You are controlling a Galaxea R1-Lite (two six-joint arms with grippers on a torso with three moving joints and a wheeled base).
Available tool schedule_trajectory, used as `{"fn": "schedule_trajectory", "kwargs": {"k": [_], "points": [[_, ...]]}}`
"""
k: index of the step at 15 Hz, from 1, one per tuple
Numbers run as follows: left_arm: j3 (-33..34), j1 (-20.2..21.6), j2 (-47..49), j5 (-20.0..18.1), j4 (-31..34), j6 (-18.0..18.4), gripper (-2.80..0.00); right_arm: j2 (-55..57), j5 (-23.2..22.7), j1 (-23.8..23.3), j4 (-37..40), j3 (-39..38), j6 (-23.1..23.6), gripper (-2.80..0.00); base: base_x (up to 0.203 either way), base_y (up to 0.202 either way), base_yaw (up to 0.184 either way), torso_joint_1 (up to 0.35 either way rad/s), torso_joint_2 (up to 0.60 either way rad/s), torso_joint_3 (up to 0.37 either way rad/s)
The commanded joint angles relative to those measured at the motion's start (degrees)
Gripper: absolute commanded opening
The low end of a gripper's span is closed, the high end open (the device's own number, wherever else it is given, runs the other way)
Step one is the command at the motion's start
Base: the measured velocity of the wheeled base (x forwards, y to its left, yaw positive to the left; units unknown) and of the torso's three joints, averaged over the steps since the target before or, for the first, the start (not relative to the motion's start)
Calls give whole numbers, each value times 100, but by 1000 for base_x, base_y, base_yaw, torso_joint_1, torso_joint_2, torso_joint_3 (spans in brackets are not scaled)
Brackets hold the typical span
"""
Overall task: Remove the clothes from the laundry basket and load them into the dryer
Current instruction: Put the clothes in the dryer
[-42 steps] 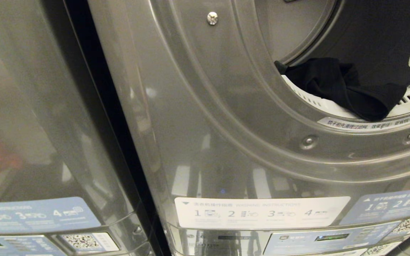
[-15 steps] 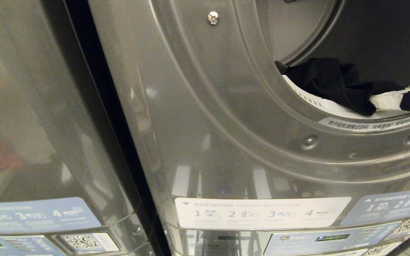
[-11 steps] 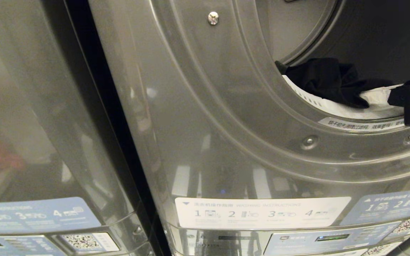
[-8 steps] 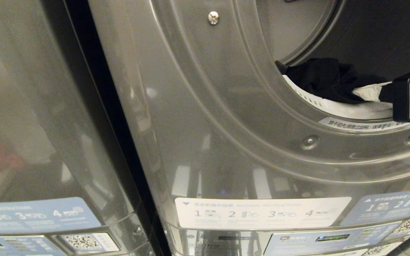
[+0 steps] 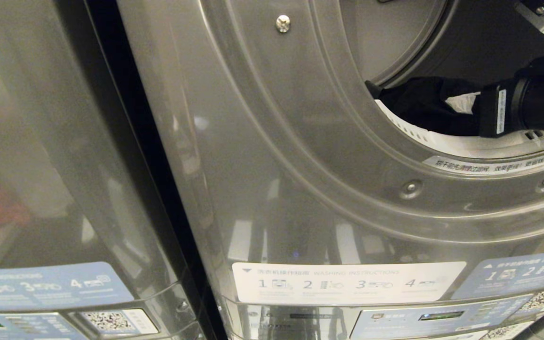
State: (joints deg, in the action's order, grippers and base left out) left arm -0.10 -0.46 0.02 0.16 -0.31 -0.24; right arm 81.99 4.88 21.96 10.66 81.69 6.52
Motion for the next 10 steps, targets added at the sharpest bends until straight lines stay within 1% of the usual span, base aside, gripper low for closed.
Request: {"fn": "schedule_trajectory", "kwargs": {"k": [1, 4, 5, 8, 9, 10], "points": [[1, -6, -2, 2, -4, -2, -280, 310, 27, -22, -370, 151, -38, -280, 0, 0, 0, 0, 0, 0], [1, -3, -2, 2, -4, -2, -280, 572, 21, -184, -1254, 405, -255, -280, 0, 0, 0, 0, 0, 0], [1, -4, -2, 2, -4, -2, -280, 557, 23, -264, -1368, 357, -265, -280, 0, 0, 0, 0, 0, 0], [1, 1, -2, 2, -4, -2, -280, 217, -31, -534, -1282, -46, -357, -280, 0, 0, 0, 0, 0, 0], [1, -6, -2, 2, -4, -2, -280, 47, -94, -548, -1396, -67, -563, -280, 0, 0, 0, 0, 0, 0], [1, 2, -2, 2, -4, -2, -280, -169, -268, -559, -1527, -129, -723, -280, 0, 0, 0, 0, 0, 0]]}}
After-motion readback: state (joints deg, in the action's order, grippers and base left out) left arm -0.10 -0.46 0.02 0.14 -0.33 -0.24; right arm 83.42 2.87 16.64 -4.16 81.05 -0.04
